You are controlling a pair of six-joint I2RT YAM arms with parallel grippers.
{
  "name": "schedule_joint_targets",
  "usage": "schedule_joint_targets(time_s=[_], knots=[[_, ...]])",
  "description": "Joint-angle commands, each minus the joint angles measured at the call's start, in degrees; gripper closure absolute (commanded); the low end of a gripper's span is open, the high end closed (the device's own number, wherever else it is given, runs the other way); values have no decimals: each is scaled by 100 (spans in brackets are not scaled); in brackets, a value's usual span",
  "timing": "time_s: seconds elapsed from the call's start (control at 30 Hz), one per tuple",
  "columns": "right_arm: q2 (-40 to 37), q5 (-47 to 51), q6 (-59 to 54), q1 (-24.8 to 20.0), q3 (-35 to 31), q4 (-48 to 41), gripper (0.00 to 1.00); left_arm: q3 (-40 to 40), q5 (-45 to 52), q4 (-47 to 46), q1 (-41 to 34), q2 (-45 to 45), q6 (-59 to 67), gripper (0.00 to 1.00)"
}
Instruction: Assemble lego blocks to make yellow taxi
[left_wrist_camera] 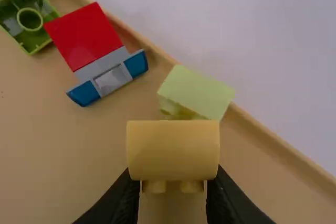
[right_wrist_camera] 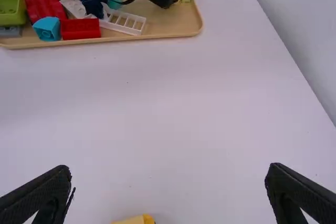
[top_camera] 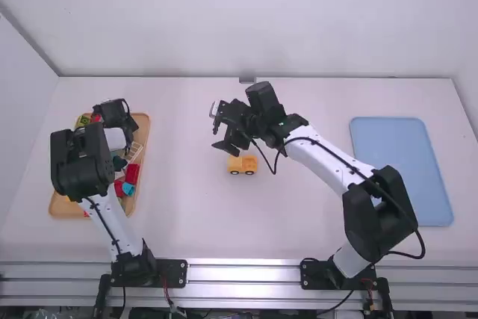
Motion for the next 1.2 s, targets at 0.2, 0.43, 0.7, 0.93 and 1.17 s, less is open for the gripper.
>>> schedule_joint_targets(time_s=[0.2, 0.43, 0.7, 0.93, 1.17], knots=[[-20, -15, 22, -24, 170, -20, 1, 389, 538, -1427, 61, -601, -214, 85], [-20, -15, 0, -24, 170, -13, 1, 1405, 557, -3333, 24, -649, -214, 83], [-20, 24, 0, -24, 170, -22, 1, 2411, 1182, -5337, 160, -649, 448, 80], [-20, 24, 4, -24, 170, -22, 2, 2533, 1572, -5796, 481, -516, 887, 75], [-20, 4, 2, -24, 170, -4, 1, 2415, 1834, -5836, 977, -203, 713, 72]])
